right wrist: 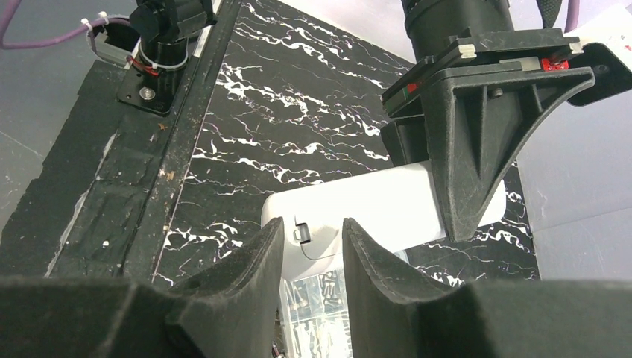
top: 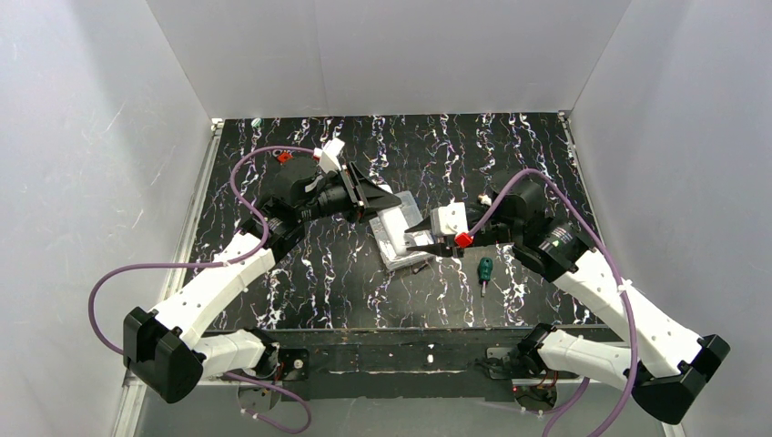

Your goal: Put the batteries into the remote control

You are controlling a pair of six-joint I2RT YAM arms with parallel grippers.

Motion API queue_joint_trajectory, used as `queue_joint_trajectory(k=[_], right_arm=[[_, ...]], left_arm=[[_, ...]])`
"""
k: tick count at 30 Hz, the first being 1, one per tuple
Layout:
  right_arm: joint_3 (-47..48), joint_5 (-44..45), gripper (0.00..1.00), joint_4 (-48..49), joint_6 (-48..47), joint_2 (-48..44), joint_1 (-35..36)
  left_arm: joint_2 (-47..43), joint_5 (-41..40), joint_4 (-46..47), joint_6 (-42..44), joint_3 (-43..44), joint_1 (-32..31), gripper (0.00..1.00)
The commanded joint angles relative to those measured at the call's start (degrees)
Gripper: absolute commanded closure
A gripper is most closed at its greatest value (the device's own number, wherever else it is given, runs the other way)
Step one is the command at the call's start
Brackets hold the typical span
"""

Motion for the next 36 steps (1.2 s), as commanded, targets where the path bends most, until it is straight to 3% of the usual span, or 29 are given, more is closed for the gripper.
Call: queue_joint_trajectory(k=[1,25,36], right_arm=[[0.9,3.2,0.59,2.4,-1.5,1.2,0.1],[3.9,4.4,0.65,3.1,-3.0,3.9,0.1],[4.8,1.4,0.64,0.3,-4.6,2.7,0.0]], left_arm=[[-2.5,4.2,4.2,-1.3,1.0,-0.4,1.00],[-3.5,4.7,3.6,-0.7,1.0,-0.4,1.00],[-3.8,4.5,3.2,-0.2,0.5,-0.4,1.00]])
